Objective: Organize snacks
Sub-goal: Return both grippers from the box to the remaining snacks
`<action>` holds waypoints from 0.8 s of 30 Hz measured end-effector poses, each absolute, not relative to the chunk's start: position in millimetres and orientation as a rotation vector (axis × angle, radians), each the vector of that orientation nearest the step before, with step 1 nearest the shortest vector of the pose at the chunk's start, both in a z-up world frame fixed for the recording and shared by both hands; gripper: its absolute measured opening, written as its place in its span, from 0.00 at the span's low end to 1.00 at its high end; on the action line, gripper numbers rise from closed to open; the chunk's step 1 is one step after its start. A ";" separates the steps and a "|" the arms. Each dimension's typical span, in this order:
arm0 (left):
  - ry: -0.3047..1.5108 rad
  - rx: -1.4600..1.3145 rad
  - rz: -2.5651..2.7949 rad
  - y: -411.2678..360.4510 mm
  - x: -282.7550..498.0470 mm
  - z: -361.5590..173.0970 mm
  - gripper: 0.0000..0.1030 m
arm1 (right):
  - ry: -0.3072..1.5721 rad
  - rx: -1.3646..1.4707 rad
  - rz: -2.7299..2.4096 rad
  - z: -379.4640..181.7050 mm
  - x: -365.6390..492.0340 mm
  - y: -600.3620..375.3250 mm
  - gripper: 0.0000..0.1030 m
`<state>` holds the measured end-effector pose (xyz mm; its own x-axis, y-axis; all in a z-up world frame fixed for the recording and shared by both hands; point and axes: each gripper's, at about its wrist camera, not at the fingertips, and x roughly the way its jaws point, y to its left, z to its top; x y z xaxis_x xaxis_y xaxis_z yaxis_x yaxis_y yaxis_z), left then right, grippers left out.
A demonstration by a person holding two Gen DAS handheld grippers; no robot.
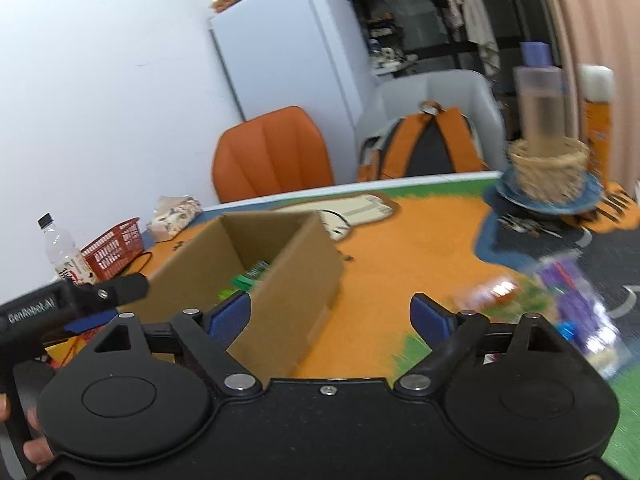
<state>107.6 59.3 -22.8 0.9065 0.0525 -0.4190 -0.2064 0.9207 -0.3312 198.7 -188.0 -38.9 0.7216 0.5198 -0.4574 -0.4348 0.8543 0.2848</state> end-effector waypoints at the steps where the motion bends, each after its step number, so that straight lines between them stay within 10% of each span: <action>1: 0.418 -0.378 0.133 55.3 106.2 -22.6 0.92 | 0.554 0.163 0.521 -39.5 196.3 -195.7 0.85; 24: 0.427 -0.287 -0.095 -58.0 100.1 -12.8 0.92 | 0.517 0.195 0.398 -48.9 151.1 -320.7 0.79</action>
<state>100.1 -58.0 -12.8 0.9067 -0.1505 -0.3941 0.0310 0.9554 -0.2935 151.1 -320.7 -48.9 0.7955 0.4161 -0.4405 -0.3190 0.9056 0.2794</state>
